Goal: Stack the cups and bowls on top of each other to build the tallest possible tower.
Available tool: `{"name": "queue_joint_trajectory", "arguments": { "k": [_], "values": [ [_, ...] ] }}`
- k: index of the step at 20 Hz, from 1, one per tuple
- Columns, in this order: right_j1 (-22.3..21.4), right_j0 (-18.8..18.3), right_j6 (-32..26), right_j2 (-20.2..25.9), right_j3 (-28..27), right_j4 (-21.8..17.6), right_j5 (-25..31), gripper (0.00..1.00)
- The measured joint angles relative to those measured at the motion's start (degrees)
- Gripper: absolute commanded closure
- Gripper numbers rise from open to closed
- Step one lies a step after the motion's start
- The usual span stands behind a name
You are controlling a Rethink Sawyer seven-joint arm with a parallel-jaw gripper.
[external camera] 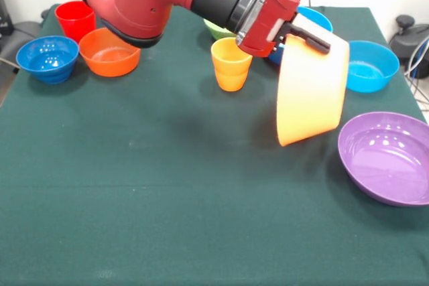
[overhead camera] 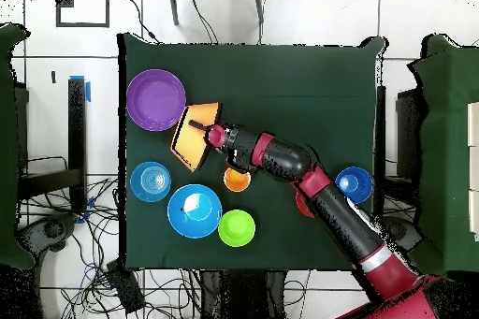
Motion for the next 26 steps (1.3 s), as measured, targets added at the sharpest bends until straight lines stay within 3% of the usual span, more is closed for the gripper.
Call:
{"name": "queue_joint_trajectory", "arguments": {
  "k": [9, 19, 26],
  "values": [
    [0.0, -0.3, 0.0, 0.0, -0.1, 2.4, -0.5, 1.0],
    [5.2, -0.3, 0.0, 0.1, -2.8, 7.4, -0.5, 1.0],
    [5.7, -0.3, 0.0, 0.1, -2.9, 8.2, -0.6, 1.0]
  ]
}}
